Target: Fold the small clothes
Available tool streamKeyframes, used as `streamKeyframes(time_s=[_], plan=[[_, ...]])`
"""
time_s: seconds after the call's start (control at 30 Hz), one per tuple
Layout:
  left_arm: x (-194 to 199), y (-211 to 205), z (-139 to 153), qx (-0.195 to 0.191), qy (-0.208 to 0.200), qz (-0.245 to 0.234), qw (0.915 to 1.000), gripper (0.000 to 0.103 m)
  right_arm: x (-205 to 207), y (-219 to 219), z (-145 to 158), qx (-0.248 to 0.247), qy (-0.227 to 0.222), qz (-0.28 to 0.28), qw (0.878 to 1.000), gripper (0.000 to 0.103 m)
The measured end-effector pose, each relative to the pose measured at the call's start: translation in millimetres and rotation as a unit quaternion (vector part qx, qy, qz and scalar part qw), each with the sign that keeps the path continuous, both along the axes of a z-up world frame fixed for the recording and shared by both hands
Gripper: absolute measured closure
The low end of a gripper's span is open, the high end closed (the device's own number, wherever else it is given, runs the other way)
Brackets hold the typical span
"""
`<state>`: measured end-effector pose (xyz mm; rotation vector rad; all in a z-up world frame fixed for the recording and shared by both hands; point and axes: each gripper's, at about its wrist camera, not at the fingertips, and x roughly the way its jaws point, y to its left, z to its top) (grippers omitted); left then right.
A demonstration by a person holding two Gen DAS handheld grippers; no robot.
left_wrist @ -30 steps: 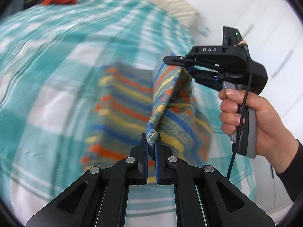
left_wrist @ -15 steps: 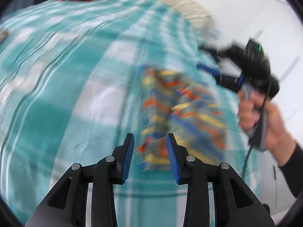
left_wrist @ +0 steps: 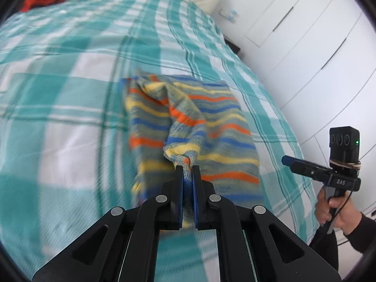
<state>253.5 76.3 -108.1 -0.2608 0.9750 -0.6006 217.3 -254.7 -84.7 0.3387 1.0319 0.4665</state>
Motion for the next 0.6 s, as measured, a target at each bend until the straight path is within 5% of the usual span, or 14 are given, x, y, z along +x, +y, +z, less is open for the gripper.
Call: streamKeyframes(time_s=[0.27,0.37,0.43,0.6], plan=[[-8.2,3.9,-21.6,0.055,0.022,0.047,0.9971,0.098,-6.9,64.3,-17.6,-0.007,-0.025,0.059,0.998,0.050],[-16.7,7.0,-19.6,0.075,0.025,0.043,0.9959,0.096,-5.7,85.8,-63.4,-0.026,0.044,0.077,0.996,0.051],[-24.0,5.2,-3.9,0.093,0.001,0.022,0.9954,0.092,-10.9,82.9,-58.8,-0.024,0.026,0.066,0.997,0.052],[3.9,3.7,38.6,0.030,-0.049,0.018,0.9982,0.053,-24.5,75.3,-29.3,-0.030,-0.002,0.052,0.998,0.052]])
